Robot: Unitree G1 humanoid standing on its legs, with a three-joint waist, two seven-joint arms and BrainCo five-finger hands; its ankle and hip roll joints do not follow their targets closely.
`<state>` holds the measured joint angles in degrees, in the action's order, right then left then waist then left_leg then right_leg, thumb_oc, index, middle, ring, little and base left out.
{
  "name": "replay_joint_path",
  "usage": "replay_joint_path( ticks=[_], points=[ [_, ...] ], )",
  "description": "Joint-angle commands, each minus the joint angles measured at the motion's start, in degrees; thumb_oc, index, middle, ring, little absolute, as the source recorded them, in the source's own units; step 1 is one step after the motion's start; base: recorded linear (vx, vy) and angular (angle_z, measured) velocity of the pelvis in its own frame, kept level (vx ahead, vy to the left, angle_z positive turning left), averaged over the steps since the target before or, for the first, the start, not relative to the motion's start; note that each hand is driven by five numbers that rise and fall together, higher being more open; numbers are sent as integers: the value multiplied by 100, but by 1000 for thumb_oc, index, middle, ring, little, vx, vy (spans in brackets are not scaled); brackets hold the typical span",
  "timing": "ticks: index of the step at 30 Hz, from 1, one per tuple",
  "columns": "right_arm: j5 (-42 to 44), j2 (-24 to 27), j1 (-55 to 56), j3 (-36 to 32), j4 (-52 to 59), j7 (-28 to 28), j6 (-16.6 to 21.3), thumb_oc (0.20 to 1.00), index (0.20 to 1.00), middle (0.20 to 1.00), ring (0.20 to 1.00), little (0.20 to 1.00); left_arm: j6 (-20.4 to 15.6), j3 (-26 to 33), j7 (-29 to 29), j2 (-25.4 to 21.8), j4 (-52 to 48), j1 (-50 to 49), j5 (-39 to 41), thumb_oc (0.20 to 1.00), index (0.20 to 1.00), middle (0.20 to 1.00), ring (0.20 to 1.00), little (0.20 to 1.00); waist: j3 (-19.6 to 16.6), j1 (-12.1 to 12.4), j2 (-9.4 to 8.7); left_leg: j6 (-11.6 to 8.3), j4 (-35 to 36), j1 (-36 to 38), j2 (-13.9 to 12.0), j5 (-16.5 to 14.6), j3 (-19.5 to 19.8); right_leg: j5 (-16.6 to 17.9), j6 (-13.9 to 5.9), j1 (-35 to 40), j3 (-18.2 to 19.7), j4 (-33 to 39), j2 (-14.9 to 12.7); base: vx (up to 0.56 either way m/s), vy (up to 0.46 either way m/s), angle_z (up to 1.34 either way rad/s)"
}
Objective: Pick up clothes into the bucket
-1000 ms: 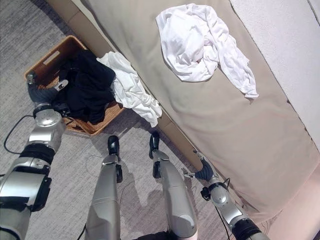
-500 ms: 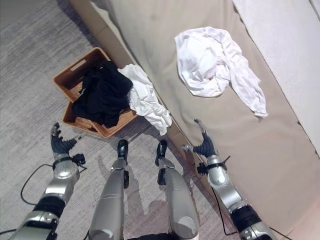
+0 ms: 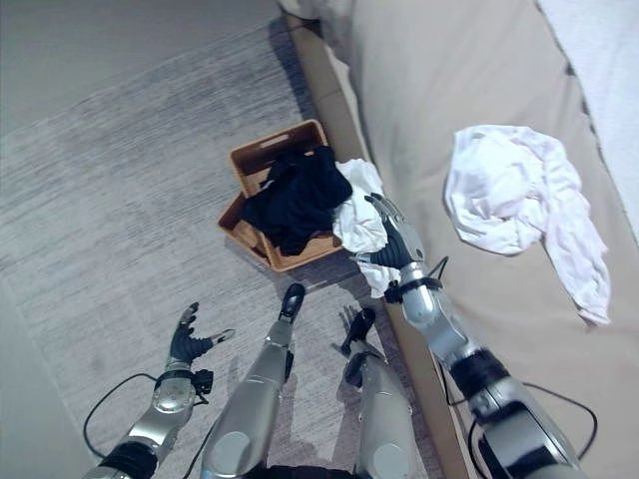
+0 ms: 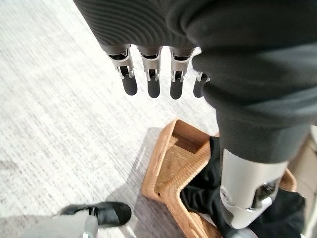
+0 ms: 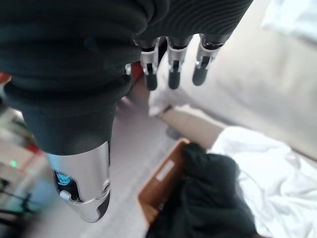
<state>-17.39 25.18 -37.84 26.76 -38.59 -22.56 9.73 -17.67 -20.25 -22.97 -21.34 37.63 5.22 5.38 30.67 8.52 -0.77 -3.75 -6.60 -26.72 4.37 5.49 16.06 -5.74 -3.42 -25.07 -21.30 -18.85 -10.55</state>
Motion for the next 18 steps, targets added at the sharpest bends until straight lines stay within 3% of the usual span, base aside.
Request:
replay_joint_path(
  ticks=[1,5,6,8,9,13,18],
  points=[
    [29,274,-579,148,-350,-290,-66,1000,1000,1000,1000,1000,-301,-219,122,-189,-341,-161,-388,1000,1000,1000,1000,1000,-88,154,151,261,-547,-100,91,-376,-110,121,-421,-35,290,-438,-443,35,-16,13],
    [251,262,-1371,261,-1195,-437,-238,1000,1000,1000,1000,1000,-301,-380,-3,-138,-449,-81,-215,1000,1000,1000,1000,1000,-88,304,226,277,-754,-415,177,-453,5,-33,-415,-381,254,-874,-501,53,-26,21],
    [258,267,-1489,305,-1471,-463,-268,1000,1000,1000,1000,1000,-293,-420,-9,-115,-464,-80,-180,1000,1000,1000,1000,1000,-88,318,223,275,-813,-388,193,-635,10,-241,-461,-386,312,-1026,-533,113,-44,28],
    [244,300,-1701,365,-1779,-510,-293,1000,1000,1000,1000,1000,-313,-432,-28,-112,-462,2,-124,1000,1000,1000,1000,1000,-88,341,272,274,-854,-578,227,-481,44,-101,-399,-545,250,-1047,-552,29,3,32],
    [271,404,-2000,456,-2183,-532,-375,1000,1000,1000,1000,1000,-336,-500,-71,-125,-588,48,7,1000,1000,1000,1000,1000,-88,379,293,273,-1023,-675,268,-702,63,-340,-438,-644,295,-1287,-606,37,1,35],
    [769,565,-2435,287,-2757,-639,-409,1000,1000,1000,1000,1000,-330,-464,-265,-152,-781,146,108,1000,1000,1000,1000,1000,-88,443,334,317,-1278,-1086,336,-774,67,-413,-432,-1041,318,-1585,-647,60,21,16],
    [772,850,-2751,291,-3294,-835,-592,1000,1000,1000,1000,1000,-286,-269,-476,-112,-880,155,358,1000,1000,1000,1000,1000,-88,470,396,360,-1447,-1438,380,-829,67,-438,-444,-1395,345,-1754,-691,36,31,0]
  ],
)
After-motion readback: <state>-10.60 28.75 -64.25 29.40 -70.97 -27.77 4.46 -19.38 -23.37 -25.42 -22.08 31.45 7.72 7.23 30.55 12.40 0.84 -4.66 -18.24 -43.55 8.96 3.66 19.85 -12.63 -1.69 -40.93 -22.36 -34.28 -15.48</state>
